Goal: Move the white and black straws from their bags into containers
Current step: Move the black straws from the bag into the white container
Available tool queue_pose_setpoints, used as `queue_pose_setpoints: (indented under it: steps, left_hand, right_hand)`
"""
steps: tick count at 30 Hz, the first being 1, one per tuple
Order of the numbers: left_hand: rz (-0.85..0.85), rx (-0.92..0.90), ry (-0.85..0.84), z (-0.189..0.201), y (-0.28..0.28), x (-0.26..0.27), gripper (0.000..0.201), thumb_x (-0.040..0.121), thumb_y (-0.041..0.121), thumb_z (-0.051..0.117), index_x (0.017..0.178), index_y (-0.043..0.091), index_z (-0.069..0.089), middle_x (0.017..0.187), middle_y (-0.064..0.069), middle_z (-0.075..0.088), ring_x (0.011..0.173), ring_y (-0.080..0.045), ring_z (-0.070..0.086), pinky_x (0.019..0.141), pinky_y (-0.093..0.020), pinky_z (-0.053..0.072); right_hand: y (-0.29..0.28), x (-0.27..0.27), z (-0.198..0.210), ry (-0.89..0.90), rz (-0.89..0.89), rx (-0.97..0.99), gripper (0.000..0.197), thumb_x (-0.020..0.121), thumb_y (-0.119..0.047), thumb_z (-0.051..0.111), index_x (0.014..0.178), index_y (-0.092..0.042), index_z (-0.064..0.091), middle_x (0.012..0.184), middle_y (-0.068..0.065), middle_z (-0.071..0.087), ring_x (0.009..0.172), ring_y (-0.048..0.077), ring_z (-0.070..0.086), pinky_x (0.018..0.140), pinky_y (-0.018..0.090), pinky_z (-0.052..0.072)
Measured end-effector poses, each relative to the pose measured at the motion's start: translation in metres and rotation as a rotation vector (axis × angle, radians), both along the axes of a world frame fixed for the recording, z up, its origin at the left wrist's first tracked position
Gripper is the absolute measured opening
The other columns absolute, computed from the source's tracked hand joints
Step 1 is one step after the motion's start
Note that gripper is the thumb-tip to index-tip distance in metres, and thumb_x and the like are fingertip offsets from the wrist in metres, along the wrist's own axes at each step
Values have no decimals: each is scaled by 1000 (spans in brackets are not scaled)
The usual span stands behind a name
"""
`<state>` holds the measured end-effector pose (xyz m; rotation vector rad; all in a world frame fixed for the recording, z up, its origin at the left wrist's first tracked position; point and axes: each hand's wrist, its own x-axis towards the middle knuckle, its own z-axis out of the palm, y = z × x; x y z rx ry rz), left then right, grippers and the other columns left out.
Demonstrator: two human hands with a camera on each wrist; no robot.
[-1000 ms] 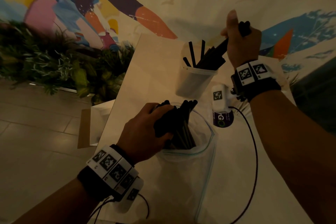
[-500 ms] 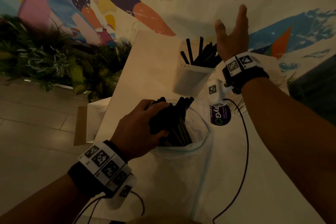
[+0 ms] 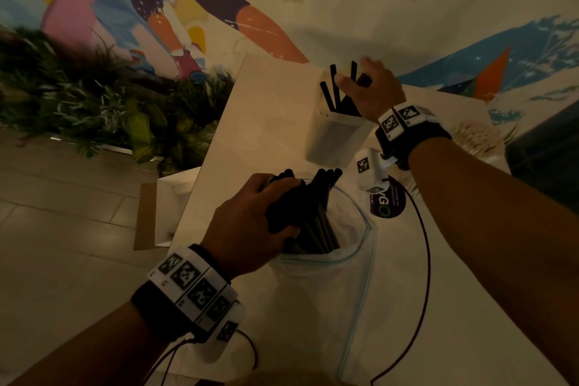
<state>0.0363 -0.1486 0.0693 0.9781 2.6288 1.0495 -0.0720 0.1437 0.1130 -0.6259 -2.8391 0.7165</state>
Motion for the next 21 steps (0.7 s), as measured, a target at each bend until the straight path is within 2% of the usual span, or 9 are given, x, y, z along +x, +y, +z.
queue_pose_setpoints:
  steps: [2,4,7,9,11,13,15,17,21]
  left_hand:
    - [-1,9,4,0,0,0,65,71,42,70,129,41,41,126,5,48,97,-19,58,73,-25,49]
    - [-8,7,12,0,0,0,65,71,42,69,129,43,39,126,5,48,97,-19,59,72,-26,49]
    - [-12,-12,11,0,1,-1,65,73,42,71,130,39,41,127,5,47,96,-20,59,72,-25,48]
    - [-11,-16,9,0,2,-2,64,72,45,68,130,40,40,126,6,47,96,-18,58,72,-24,47]
    - [-8,-8,12,0,3,-2,64,72,45,68,130,40,41,126,7,47,96,-16,56,73,-22,45]
    - [-7,-3,5,0,4,-1,65,73,39,73,131,38,43,126,7,46,96,-16,56,72,-21,43]
    - [-8,0,17,0,5,0,67,73,37,75,132,38,42,126,6,47,96,-17,56,72,-23,45]
    - [-3,4,24,2,6,1,71,73,37,75,134,37,38,127,6,46,97,-17,57,72,-26,48]
    - [2,14,7,4,7,5,85,72,38,73,141,36,24,134,5,40,93,-12,53,68,-25,50]
  right_hand:
    - [-6,10,14,176,-23,-20,79,83,-61,52,145,-15,33,152,9,31,139,24,30,114,43,26]
    - [-16,32,30,354,-26,-115,65,86,-47,60,139,-13,43,145,6,43,132,17,41,110,31,35]
    - [-38,89,41,422,0,-385,40,85,-22,68,122,-11,60,114,3,66,96,3,62,82,10,48]
    - [-51,128,31,351,54,-561,37,80,-4,70,116,-10,62,105,1,69,89,6,65,77,16,53]
    - [-64,156,14,254,111,-707,52,76,8,69,119,-19,58,110,-6,65,94,11,64,80,24,54]
    - [-75,170,-2,154,180,-729,74,73,7,72,124,-39,45,122,-15,58,108,7,58,89,26,51]
    - [-84,176,-15,62,242,-709,89,69,-6,78,129,-52,31,133,-16,50,121,4,50,98,25,46]
    - [-92,182,-24,16,295,-692,95,65,-18,77,139,-47,25,138,-13,45,127,5,45,104,26,42]
    - [-106,188,-38,68,328,-617,84,77,-14,75,146,-28,29,142,-9,46,129,3,44,107,28,41]
